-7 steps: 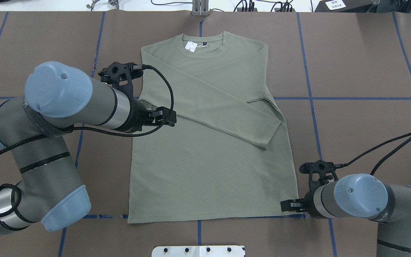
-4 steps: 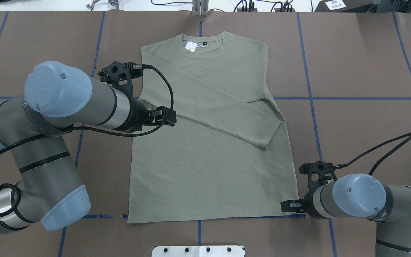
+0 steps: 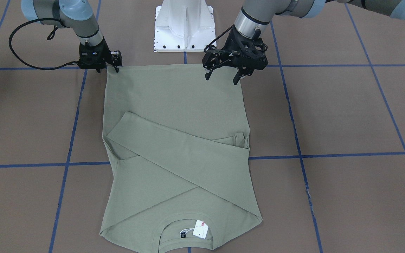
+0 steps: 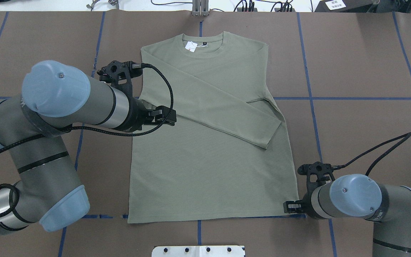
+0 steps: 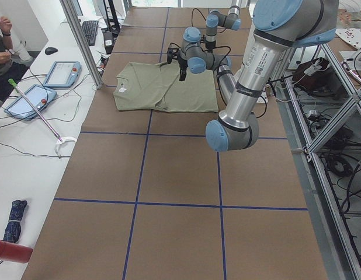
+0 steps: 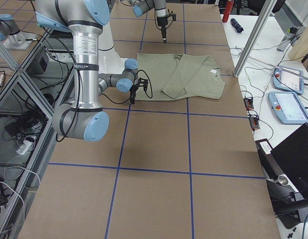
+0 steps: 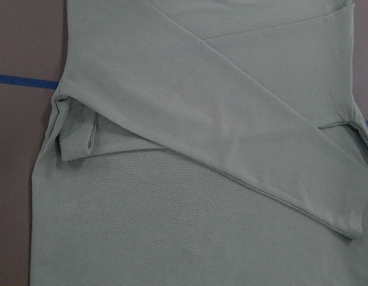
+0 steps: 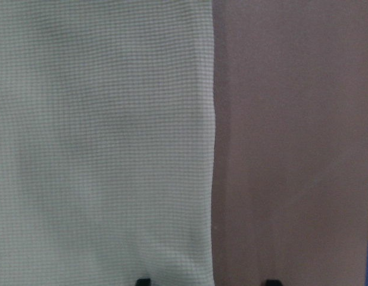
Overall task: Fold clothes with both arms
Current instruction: 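Move the right gripper to one hem corner while the left reaches the other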
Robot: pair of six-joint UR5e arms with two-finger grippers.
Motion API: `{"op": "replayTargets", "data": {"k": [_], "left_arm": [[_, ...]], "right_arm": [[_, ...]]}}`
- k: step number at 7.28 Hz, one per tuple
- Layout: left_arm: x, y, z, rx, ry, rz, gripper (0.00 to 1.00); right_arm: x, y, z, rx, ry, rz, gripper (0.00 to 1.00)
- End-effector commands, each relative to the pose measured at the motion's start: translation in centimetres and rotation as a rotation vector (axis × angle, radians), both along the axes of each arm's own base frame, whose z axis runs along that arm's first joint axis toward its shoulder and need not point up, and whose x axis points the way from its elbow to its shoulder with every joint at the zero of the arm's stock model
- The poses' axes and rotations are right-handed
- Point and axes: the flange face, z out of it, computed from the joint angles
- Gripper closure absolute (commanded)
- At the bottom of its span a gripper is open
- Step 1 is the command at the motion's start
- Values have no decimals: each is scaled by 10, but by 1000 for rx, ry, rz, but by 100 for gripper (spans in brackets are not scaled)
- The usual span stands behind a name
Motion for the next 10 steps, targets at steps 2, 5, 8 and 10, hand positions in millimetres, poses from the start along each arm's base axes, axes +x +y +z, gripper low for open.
{"op": "replayTargets", "data": {"k": [2,5,8,10], "left_arm": [[0,0,0,0,-1,-1,1],[2,1,16,-17,-24,-3,1],[46,67,79,-164,-103,62,1],[88,132,102,-237,-152,70,1]], "right_arm": [[1,1,-3,5,-8,-2,97],[7,2,-21,11,-44,1,100],[14,1,-39,19,-76,18,100],[18,2,-51,24,-102,17,100]]}}
